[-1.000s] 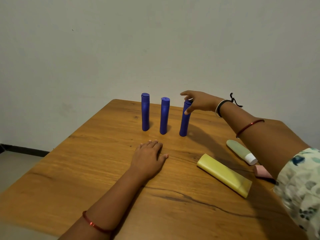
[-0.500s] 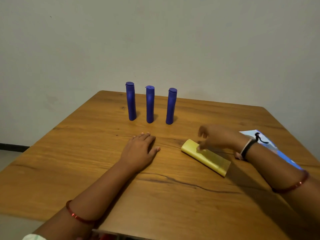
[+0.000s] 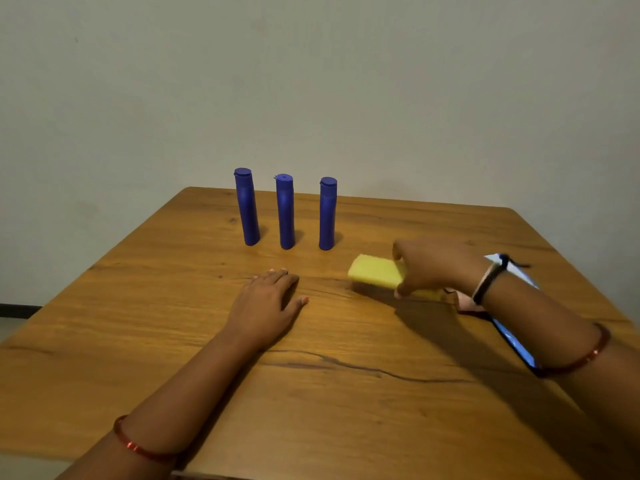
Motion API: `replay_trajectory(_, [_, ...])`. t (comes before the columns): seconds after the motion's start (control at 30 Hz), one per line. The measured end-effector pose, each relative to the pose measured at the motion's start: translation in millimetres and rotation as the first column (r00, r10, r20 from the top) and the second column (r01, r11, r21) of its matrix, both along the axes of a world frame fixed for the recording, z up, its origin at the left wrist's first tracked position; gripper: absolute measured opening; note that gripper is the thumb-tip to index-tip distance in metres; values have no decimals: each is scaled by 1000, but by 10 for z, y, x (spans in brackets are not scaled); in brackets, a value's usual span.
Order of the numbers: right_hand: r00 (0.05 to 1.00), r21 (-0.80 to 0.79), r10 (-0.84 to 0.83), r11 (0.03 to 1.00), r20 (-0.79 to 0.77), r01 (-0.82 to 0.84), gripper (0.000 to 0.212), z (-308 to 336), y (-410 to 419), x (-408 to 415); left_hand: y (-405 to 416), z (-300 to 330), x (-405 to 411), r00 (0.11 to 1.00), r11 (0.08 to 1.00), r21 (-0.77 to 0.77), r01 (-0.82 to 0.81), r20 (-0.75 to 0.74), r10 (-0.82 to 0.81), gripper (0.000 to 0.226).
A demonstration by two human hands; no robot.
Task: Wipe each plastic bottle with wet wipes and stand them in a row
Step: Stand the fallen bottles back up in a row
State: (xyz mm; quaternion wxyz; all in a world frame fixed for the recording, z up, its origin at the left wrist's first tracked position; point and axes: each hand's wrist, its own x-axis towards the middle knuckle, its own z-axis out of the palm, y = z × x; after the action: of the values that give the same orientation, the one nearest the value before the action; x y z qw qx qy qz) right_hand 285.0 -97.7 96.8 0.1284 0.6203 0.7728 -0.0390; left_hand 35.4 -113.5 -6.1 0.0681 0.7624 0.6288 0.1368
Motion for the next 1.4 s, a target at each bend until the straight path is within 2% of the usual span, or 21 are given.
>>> replay_trajectory(0.2, [946, 55, 47, 996, 322, -68, 52, 487, 641, -329, 9, 4, 3, 1000, 1000, -15, -8, 6, 8, 55])
replay_trajectory(0.33, [922, 18, 7, 1000, 388, -15, 53, 544, 1022, -538, 21, -8, 1, 1000, 1000, -5, -17, -1, 17, 56])
replay_trajectory(0.6, [974, -85, 30, 996, 226, -11, 38, 567, 1376, -544, 32, -5, -16, 1000, 1000, -5, -1, 3, 1, 56])
replay_trajectory(0.9, [997, -38, -9, 999, -76, 6, 51, 410, 1367, -409, 42, -5, -22, 1000, 1000, -18, 5, 13, -4, 56])
replay_trajectory(1.13, [984, 41, -6, 999, -179, 14, 63, 335, 1390, -408, 51, -15, -20, 1000, 1000, -22, -2, 7, 2, 56])
replay_trajectory(1.4, [963, -6, -45, 999, -267, 45, 85, 322, 1376, -402, 50, -9, -17, 1000, 1000, -18, 5, 7, -5, 56])
